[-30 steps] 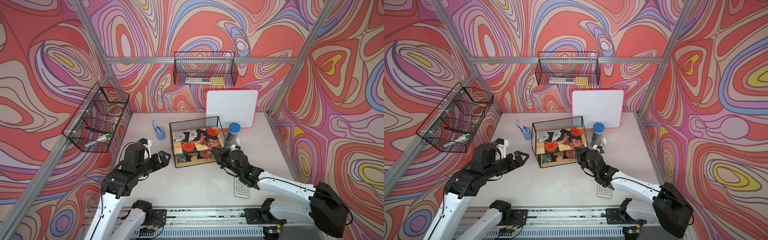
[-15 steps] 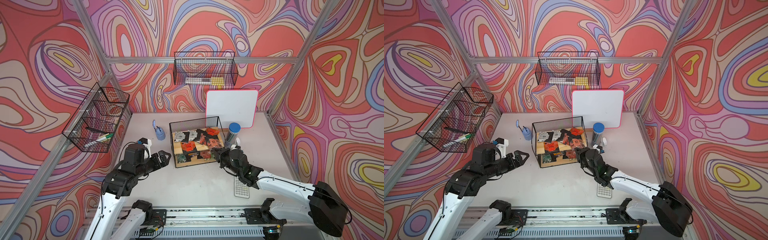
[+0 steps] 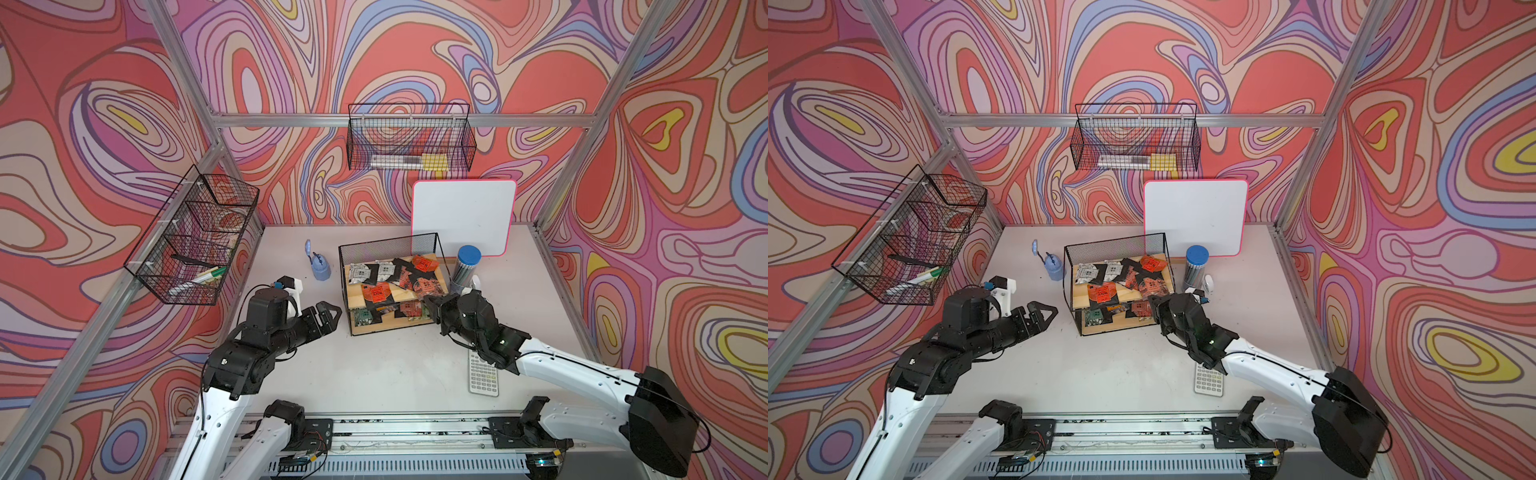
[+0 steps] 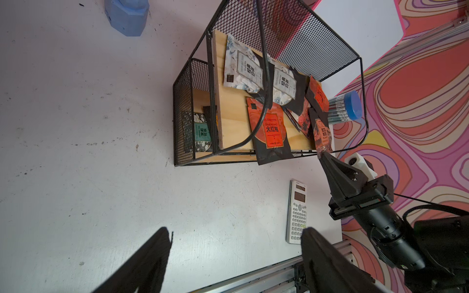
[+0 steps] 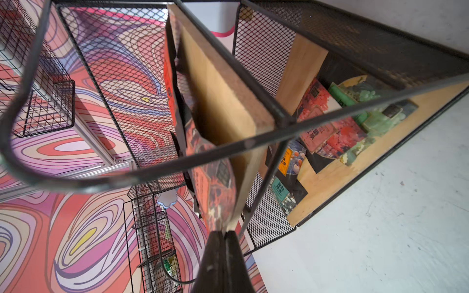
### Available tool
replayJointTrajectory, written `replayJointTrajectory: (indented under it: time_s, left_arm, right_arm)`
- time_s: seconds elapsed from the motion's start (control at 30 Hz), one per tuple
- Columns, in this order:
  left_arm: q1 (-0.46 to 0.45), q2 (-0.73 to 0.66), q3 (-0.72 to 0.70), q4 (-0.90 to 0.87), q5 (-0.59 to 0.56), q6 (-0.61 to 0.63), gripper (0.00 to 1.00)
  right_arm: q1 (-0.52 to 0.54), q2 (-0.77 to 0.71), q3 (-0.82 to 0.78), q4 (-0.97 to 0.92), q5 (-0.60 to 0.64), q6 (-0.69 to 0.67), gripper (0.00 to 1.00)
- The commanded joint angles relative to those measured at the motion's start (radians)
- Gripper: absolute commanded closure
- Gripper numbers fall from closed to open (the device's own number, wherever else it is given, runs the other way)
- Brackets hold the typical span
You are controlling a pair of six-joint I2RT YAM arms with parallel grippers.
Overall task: Remove the tea bags from the shelf
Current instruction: Pick up the tea bag from the shelf.
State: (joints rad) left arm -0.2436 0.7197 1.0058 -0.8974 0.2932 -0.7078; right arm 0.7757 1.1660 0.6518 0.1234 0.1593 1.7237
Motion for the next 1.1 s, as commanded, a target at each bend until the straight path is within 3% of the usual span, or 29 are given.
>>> replayJointTrajectory:
  time_s: [0.0,0.43,1.07]
  left_arm:
    - [-0.006,-0.009,-0.002,0.019,0.004,-0.004,0.16]
    - [-0.006,-0.012,-0.006,0.025,0.002,-0.007,0.16]
    - [-0.006,-0.011,-0.004,0.034,0.008,-0.012,0.18]
  right_arm:
    - [0.007,-0.027,0.036,-0.079,-0.027,0.064,1.0]
    - [0.036,-0.022,0.147,-0.206,-0.062,0.072,1.0]
    - [0.052,-0.037,0.284,-0.264,-0.052,-0.031,1.0]
